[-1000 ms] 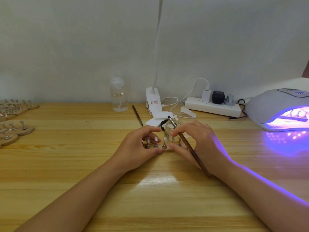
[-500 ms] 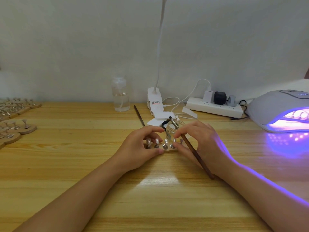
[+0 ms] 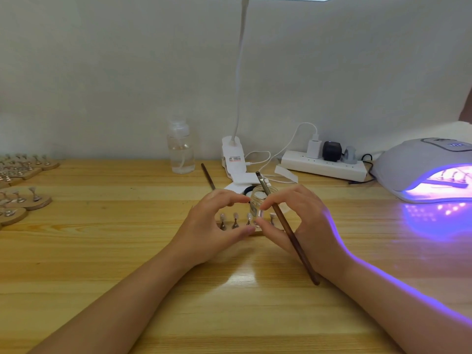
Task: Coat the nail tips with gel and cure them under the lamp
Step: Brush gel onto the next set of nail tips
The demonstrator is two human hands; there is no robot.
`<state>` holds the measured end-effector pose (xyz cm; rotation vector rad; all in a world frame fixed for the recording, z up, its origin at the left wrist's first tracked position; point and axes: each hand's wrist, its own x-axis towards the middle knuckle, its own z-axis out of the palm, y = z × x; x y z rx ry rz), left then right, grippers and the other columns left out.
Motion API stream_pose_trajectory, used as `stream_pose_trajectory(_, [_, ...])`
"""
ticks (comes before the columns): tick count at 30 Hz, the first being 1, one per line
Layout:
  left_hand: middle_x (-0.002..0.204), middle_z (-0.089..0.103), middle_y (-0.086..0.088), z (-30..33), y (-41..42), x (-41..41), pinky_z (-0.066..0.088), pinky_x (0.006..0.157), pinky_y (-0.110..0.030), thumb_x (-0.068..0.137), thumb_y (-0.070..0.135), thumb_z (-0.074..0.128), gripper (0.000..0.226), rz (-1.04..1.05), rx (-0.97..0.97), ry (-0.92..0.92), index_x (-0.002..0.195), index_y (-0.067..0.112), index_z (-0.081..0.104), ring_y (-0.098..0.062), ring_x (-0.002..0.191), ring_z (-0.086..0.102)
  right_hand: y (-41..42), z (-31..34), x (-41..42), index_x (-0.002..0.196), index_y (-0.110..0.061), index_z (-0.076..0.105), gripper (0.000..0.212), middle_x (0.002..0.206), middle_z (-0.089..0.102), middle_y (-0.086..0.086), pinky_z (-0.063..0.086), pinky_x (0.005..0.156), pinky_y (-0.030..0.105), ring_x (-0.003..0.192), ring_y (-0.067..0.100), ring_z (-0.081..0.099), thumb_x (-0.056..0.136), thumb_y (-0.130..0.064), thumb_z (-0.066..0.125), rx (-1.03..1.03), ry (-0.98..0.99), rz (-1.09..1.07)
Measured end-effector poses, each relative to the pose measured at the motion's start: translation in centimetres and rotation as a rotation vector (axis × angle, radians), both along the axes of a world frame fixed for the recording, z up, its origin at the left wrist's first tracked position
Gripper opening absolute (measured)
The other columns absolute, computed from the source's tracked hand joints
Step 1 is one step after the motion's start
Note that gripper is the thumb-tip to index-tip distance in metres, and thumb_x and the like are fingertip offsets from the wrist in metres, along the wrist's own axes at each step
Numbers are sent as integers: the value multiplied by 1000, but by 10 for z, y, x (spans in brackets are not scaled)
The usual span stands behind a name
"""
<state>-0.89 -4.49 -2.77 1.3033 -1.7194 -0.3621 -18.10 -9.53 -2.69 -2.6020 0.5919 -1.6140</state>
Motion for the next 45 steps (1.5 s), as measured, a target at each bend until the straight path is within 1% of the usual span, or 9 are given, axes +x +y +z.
stream_pose_trajectory(4, [94, 63, 13, 2, 3, -6, 41, 90, -50, 70, 33, 73, 21, -27, -119, 10, 90, 29, 70, -9, 95, 58, 3, -1, 4, 89, -12, 66, 18, 91, 56, -17, 52, 74, 36, 85, 7, 59, 75, -23, 68, 1, -57, 45])
stream_pose_trajectory(11, [84, 67, 6, 4, 3, -7, 49, 76, -41, 68, 32, 66, 25, -32, -240, 24, 86, 16, 73, -8, 83, 60, 5, -2, 6, 91, -10, 65, 21, 93, 57, -13, 49, 78, 23, 87, 3, 58, 75, -22, 69, 28, -78, 61])
stream_pose_trajectory(15, [84, 68, 8, 4, 4, -6, 51, 74, -40, 69, 21, 71, 19, -16, -234, 83, 89, 22, 71, -6, 83, 60, 5, -2, 7, 93, -9, 66, 26, 92, 62, -6, 51, 76, 27, 86, 9, 61, 75, -28, 68, 40, -63, 34])
stream_pose_trajectory(19, [81, 69, 6, 3, 4, -3, 49, 77, -24, 71, 5, 74, 19, 37, -182, 156, 80, 22, 71, -8, 82, 62, 5, 6, 4, 95, -16, 65, 25, 87, 67, -3, 53, 70, 29, 81, 10, 64, 87, -37, 53, 157, -142, 17])
stream_pose_trajectory(25, [75, 68, 5, 5, 5, -1, 50, 75, -24, 73, 7, 73, 18, 71, -135, 237, 74, 25, 69, -13, 77, 62, -1, 21, -5, 77, -25, 69, 37, 47, 53, -7, 39, 52, 8, 45, 1, 48, 81, -50, 42, 593, -460, 71])
stream_pose_trajectory(32, [74, 68, 7, 6, 5, -1, 50, 77, -30, 71, 9, 74, 24, 86, -143, 243, 72, 32, 67, -14, 77, 61, -31, 48, -6, 69, -25, 65, 19, 49, 61, -7, 43, 50, 7, 45, -2, 55, 85, -35, 60, 640, -175, -91])
stream_pose_trajectory(35, [75, 69, 6, 6, 4, -2, 51, 76, -35, 71, 10, 74, 23, 82, -140, 255, 72, 32, 68, -15, 77, 61, -41, 56, 1, 60, -22, 58, 27, 45, 60, -9, 41, 46, 6, 40, -2, 55, 81, -35, 67, 603, -53, -170])
stream_pose_trajectory(39, [75, 68, 6, 7, 4, -2, 52, 72, -41, 71, 10, 73, 22, 72, -129, 257, 73, 30, 68, -16, 78, 61, -47, 57, 12, 56, -17, 58, 36, 47, 61, -3, 49, 56, 24, 47, 3, 59, 79, -43, 67, 557, 128, -270])
stream_pose_trajectory(45, [73, 68, 10, 8, 5, -2, 52, 74, -37, 71, 10, 73, 23, 81, -136, 232, 73, 31, 67, -13, 76, 60, -46, 51, 23, 72, -10, 59, 42, 66, 62, 3, 50, 63, 35, 65, 18, 62, 77, -51, 66, 522, 264, -358])
